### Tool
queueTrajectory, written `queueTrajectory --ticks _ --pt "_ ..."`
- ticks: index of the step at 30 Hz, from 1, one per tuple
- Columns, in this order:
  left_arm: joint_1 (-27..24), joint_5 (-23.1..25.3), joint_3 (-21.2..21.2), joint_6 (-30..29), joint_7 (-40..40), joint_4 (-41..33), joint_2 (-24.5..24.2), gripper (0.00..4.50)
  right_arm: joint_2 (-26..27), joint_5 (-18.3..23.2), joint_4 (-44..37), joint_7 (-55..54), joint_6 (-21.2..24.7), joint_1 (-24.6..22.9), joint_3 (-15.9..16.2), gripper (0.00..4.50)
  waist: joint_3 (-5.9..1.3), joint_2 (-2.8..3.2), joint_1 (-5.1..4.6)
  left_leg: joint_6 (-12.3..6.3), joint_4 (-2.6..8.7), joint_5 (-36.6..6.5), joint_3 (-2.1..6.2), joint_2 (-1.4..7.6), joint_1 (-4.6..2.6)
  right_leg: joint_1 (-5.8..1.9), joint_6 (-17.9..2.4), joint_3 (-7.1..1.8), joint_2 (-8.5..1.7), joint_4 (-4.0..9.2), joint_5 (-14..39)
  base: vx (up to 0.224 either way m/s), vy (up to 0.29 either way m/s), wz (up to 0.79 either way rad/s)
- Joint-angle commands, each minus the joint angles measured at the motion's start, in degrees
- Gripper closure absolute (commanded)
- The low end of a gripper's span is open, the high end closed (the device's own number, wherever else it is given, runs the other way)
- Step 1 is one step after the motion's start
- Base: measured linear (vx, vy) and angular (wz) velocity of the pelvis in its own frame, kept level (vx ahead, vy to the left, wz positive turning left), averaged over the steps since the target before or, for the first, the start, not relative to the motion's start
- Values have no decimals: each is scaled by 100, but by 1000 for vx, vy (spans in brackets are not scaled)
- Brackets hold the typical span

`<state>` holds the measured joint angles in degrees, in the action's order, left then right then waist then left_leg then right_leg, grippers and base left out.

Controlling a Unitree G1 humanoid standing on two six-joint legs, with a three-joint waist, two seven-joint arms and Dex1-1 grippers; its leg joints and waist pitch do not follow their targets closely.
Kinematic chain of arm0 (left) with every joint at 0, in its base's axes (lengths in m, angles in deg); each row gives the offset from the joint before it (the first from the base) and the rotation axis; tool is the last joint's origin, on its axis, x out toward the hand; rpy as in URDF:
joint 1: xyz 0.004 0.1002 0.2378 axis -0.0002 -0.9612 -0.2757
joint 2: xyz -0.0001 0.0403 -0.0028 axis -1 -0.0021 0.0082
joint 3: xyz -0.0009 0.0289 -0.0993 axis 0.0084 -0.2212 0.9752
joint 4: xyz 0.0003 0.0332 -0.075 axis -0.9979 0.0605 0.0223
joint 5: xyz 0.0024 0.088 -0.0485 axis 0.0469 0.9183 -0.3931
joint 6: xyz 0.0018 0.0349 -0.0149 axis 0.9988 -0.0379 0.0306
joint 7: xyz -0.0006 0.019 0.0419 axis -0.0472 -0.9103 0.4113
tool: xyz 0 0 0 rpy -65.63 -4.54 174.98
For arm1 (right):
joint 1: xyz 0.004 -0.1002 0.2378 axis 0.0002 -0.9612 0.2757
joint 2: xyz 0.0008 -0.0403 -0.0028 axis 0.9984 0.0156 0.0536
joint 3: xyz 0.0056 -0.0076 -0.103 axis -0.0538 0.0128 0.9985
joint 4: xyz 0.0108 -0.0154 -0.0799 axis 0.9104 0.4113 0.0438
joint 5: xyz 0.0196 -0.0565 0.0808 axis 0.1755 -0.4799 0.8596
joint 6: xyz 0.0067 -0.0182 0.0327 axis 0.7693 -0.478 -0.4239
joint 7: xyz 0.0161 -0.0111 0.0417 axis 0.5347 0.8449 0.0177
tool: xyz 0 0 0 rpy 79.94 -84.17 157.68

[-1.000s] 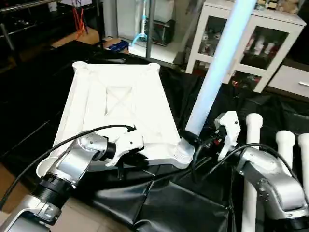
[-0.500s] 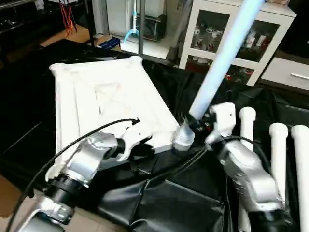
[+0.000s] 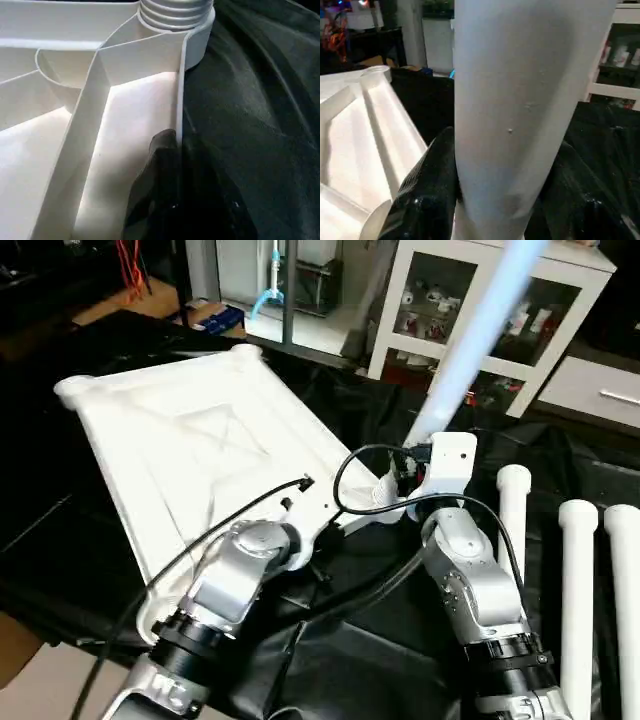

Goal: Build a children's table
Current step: Insert table leg to table base

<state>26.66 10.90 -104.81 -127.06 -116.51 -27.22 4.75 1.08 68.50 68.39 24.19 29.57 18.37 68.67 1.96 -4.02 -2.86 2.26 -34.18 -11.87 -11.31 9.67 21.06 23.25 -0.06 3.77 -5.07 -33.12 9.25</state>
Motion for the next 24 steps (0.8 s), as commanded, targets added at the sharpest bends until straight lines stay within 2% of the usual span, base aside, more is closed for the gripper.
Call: queueTrajectory --ticks 1,3,4,8,17,21,24 --pt "122 178 671 -3 694 -547 -76 450 -138 -279 1055 -567 427 -405 -542 270 -268 28 16 55 489 -1394 181 354 -40 -185 -885 -286 -325 340 1282 0 0 0" --pt "95 175 640 -34 710 -612 -78 450 -109 -277 1106 -611 403 -356 -540 270 -256 36 10 108 498 -1539 188 357 -46 -178 -796 -284 -314 370 1503 0 0 0" --pt "83 167 625 -43 705 -639 -93 450 -98 -256 1122 -575 383 -324 -528 270 -256 17 3 117 498 -1562 190 359 -45 -175 -783 -284 -313 370 1518 0 0 0" --pt "69 142 590 -86 650 -681 -121 450 -71 -183 1146 -473 298 -257 -506 270 -254 14 -10 124 496 -1577 189 350 -43 -171 -760 -286 -313 372 1510 0 0 0" --pt "15 57 444 -248 638 -845 -81 450 -93 -227 1388 -362 212 -124 -359 270 -265 17 -34 90 481 -1419 180 353 -44 -182 -861 -286 -309 341 1258 0 0 0" --pt "-50 -19 309 -200 421 -925 -146 450 -156 -156 1385 112 457 -81 -167 270 -271 4 -43 87 483 -1453 186 358 -42 -197 -872 -282 -308 331 1233 0 0 0" --pt "-103 -58 207 -191 275 -1003 -200 450 -266 -117 1405 555 701 -2 37 270 -283 -5 -64 30 468 -1291 188 357 -26 -232 -925 -278 -305 299 1040 0 0 0"
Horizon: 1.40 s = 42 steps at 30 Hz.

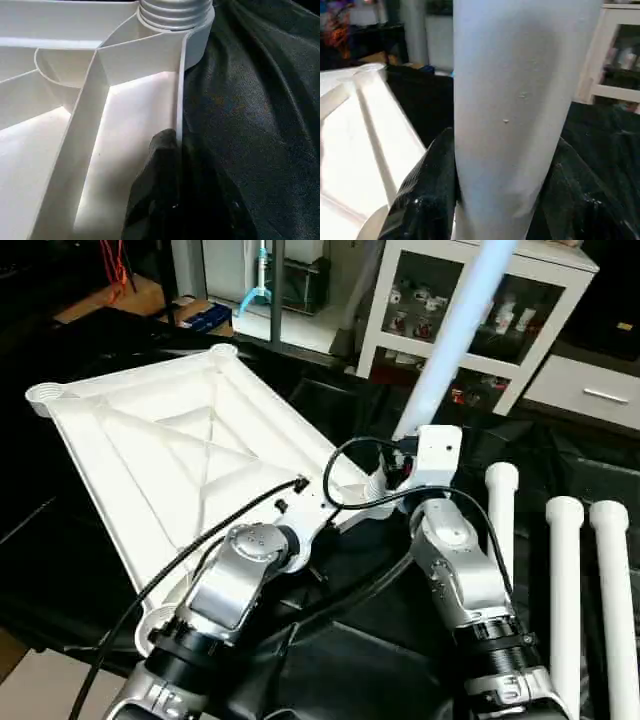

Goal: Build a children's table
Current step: Insert table leg to table base

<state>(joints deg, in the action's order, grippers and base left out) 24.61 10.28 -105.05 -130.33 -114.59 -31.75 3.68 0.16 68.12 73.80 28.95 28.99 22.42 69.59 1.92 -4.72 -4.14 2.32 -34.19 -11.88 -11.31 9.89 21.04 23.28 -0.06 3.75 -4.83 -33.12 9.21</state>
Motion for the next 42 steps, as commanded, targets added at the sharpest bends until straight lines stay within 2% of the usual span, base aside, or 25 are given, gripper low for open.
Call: queueTrajectory --ticks 1,4,7,9,10,16,27,28,31,33,35,37,38,40,42 --pt "82 -13 211 124 44 -581 -106 450 -202 -60 868 207 892 -378 11 270 -275 62 52 -23 461 -1234 177 333 -21 -231 -962 -285 -333 299 975 0 0 0" --pt "71 -25 196 99 11 -611 -126 450 -194 -4 866 312 1043 -359 48 270 -270 69 35 -25 460 -1265 175 337 -26 -227 -993 -288 -337 316 1117 0 0 0" --pt "65 -73 144 57 -56 -654 -182 450 -174 45 973 369 1199 -327 44 270 -266 107 41 84 472 -1391 189 347 -45 -211 -969 -290 -329 328 1283 0 0 0" --pt "57 -99 122 37 -87 -683 -200 450 -180 87 1034 434 1259 -322 18 270 -267 107 33 143 479 -1439 192 347 -47 -207 -967 -288 -313 328 1262 0 0 0" --pt "56 -107 117 31 -91 -690 -209 450 -183 94 1050 460 1275 -319 9 270 -270 129 37 165 474 -1459 190 347 -57 -204 -978 -292 -313 325 1218 0 0 0" --pt "92 -125 130 60 -54 -650 -222 450 -135 91 920 424 1019 -338 -132 270 -282 123 35 180 469 -1404 181 345 -66 -215 -1066 -292 -302 308 999 0 0 0" --pt "116 -190 161 49 -8 -638 -232 450 -84 74 666 392 1029 -333 -166 270 -285 109 44 164 463 -1329 178 347 -71 -223 -1077 -293 -307 296 969 0 0 0" --pt "115 -191 161 49 -7 -638 -234 450 -86 83 665 407 1033 -323 -176 235 -285 97 42 158 462 -1314 174 345 -69 -223 -1080 -293 -304 295 950 0 0 0" --pt "118 -206 159 50 5 -634 -239 450 -98 83 667 427 1048 -284 -207 235 -282 98 45 143 463 -1314 174 346 -69 -223 -1075 -295 -307 298 982 0 0 0" --pt "118 -210 158 52 8 -632 -241 450 -102 73 661 421 1061 -264 -208 194 -283 105 47 142 460 -1288 173 345 -71 -222 -1079 -295 -307 296 959 0 0 0" --pt "120 -215 157 60 7 -626 -245 450 -121 34 661 419 1113 -240 -175 179 -308 110 55 113 434 -1152 163 337 -86 -227 -1164 -294 -299 274 773 0 0 0" --pt "121 -217 157 64 8 -625 -248 450 -130 24 665 436 1139 -232 -157 179 -320 91 98 62 418 -945 151 344 -48 -253 -1211 -304 -323 247 524 0 0 0" --pt "125 -219 153 67 17 -618 -245 450 -141 6 666 421 1164 -224 -153 179 -301 90 108 -67 418 -752 146 335 -45 -262 -1254 -300 -316 221 426 0 0 0" --pt "127 -220 152 70 19 -616 -245 450 -140 7 662 424 1166 -222 -152 179 -290 109 119 -89 413 -779 137 342 -57 -249 -1264 -304 -319 236 540 0 0 0" --pt "129 -236 148 72 27 -617 -256 450 -138 11 648 441 1170 -214 -156 179 -288 100 125 -68 414 -821 138 342 -55 -252 -1241 -305 -318 239 639 0 0 0"
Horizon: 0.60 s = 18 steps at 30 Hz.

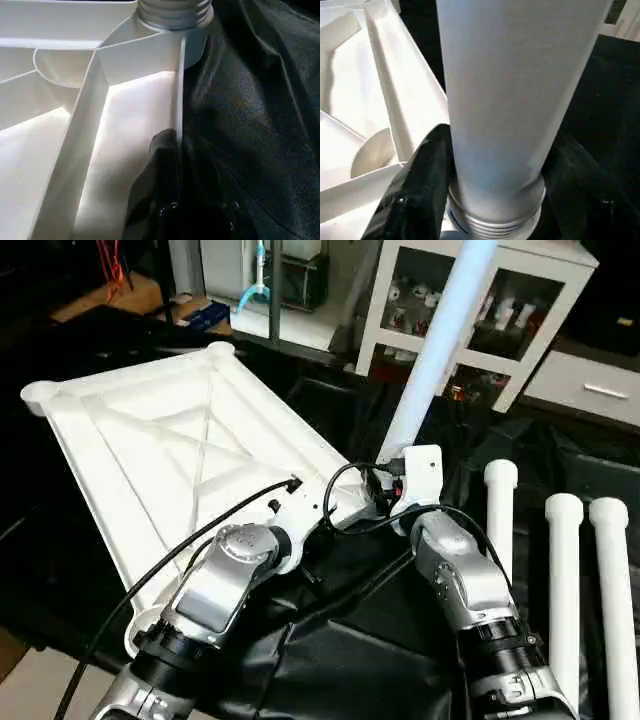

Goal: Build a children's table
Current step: Insert table leg to table base

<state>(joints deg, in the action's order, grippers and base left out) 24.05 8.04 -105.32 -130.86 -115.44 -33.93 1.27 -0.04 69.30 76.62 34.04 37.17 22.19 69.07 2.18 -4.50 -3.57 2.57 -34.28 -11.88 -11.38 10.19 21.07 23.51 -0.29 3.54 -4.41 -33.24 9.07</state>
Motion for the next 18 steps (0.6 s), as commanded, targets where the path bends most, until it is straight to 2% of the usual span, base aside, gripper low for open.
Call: queueTrajectory --ticks 1,8,10,18 --pt "185 -17 174 125 114 -401 -21 450 -119 -98 346 -54 360 -182 -115 179 -320 86 71 -82 418 -812 144 315 -69 -271 -1212 -284 -358 250 648 0 0 0" --pt "181 -44 168 111 114 -416 -57 450 -161 -64 224 10 447 -132 -143 179 -324 89 71 -120 411 -698 143 312 -68 -283 -1261 -281 -353 226 484 0 0 0" --pt "174 -52 160 104 108 -423 -67 450 -198 -46 115 108 449 -142 -108 150 -326 83 73 -127 408 -688 142 311 -69 -288 -1265 -280 -349 224 478 0 0 0" --pt "179 -57 152 106 100 -407 -76 450 -193 -9 -53 160 499 -131 -104 93 -340 79 109 -218 384 -476 135 307 -61 -303 -1325 -286 -355 196 324 0 0 0"
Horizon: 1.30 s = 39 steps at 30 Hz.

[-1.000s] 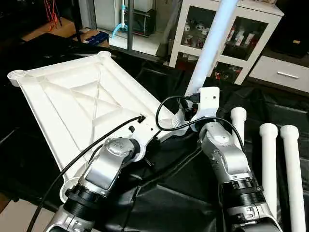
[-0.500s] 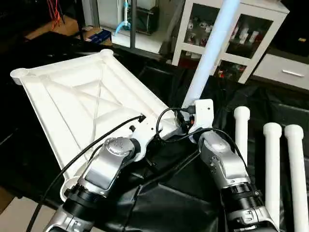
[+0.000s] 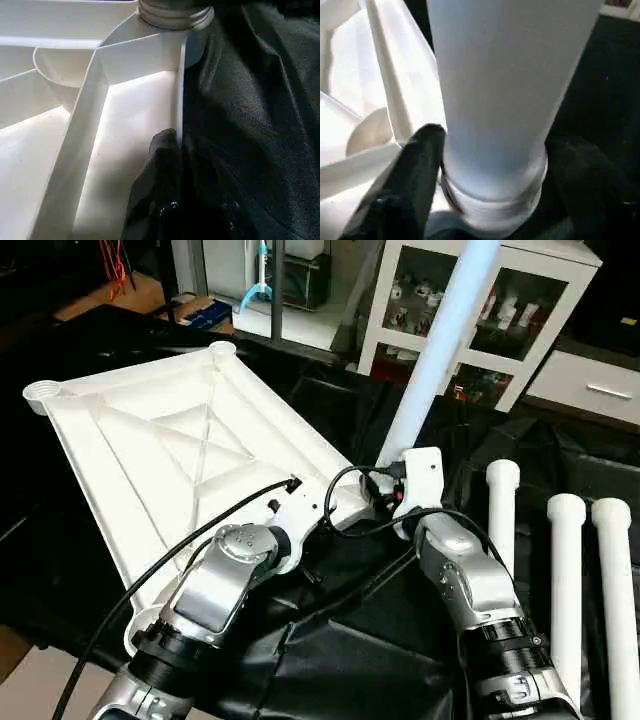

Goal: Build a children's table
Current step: Insert table leg to table base

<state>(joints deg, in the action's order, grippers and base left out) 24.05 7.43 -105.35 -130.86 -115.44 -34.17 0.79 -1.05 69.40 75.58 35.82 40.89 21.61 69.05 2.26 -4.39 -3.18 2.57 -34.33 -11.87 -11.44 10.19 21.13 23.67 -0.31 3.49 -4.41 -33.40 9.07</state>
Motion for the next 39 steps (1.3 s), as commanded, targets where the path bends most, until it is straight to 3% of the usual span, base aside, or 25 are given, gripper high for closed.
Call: queueTrajectory --ticks 1,7,10,14,18,23,27,29,32,34,37,39 --pt "178 3 154 102 98 -383 -30 450 -95 -4 27 -5 145 -67 -111 68 -349 68 73 -227 385 -468 138 305 -68 -315 -1327 -282 -353 213 316 0 0 0" --pt "165 -32 132 88 80 -384 -70 450 -144 57 -348 104 352 -134 -107 27 -339 68 112 -230 379 -513 134 307 -74 -302 -1298 -285 -340 211 434 0 0 0" --pt "149 -39 125 88 57 -392 -100 450 -223 150 -744 250 530 -265 -98 27 -335 78 127 -190 378 -543 134 307 -78 -299 -1265 -289 -336 213 440 0 0 0" --pt "138 -44 123 139 23 -318 -145 450 -449 490 -1508 563 1069 -565 -188 27 -328 75 160 -204 386 -570 145 300 -58 -309 -1198 -295 -333 212 510 0 0 0" --pt "135 -52 88 214 -31 -211 -183 450 -920 756 -2073 1240 1303 -889 -71 27 -308 76 230 -132 386 -902 144 314 -80 -288 -1057 -304 -338 278 983 0 0 0" --pt "184 -110 21 359 -142 -35 -237 450 -1472 1111 -2672 2004 1359 -1267 -177 27 -312 100 263 -166 382 -819 155 308 -56 -288 -1094 -306 -340 275 939 0 0 0" --pt "196 -175 -33 478 -317 34 -298 450 -1791 1265 -2808 2545 1150 -1365 -260 27 -319 92 282 -240 369 -810 153 313 -64 -288 -1152 -304 -343 276 907 0 0 0" --pt "187 -202 -92 657 -493 67 -363 450 -1954 1252 -2724 2914 631 -1372 -351 27 -310 90 293 -251 369 -865 153 321 -62 -280 -1183 -301 -354 289 980 0 0 0" --pt "168 -255 -210 921 -825 112 -495 450 -2121 1399 -2546 3235 423 -1318 -542 27 -309 90 317 -288 363 -938 152 312 -70 -278 -1177 -302 -356 306 1128 0 0 0" --pt "142 -359 -302 1225 -1199 173 -613 450 -2465 1206 -2289 3551 148 -1284 -452 27 -310 77 345 -304 359 -868 145 318 -75 -274 -1187 -297 -347 299 1098 0 0 0" --pt "101 -401 -414 1471 -1501 199 -744 450 -2640 1106 -2142 3678 41 -1249 -416 27 -305 71 399 -323 351 -854 129 317 -105 -244 -1216 -296 -345 302 1163 0 0 0" --pt "65 -471 -446 1618 -1726 210 -823 450 -2779 1137 -2135 3890 53 -1278 -388 27 -305 76 433 -320 358 -845 134 324 -98 -263 -1196 -300 -353 290 1173 0 0 0"
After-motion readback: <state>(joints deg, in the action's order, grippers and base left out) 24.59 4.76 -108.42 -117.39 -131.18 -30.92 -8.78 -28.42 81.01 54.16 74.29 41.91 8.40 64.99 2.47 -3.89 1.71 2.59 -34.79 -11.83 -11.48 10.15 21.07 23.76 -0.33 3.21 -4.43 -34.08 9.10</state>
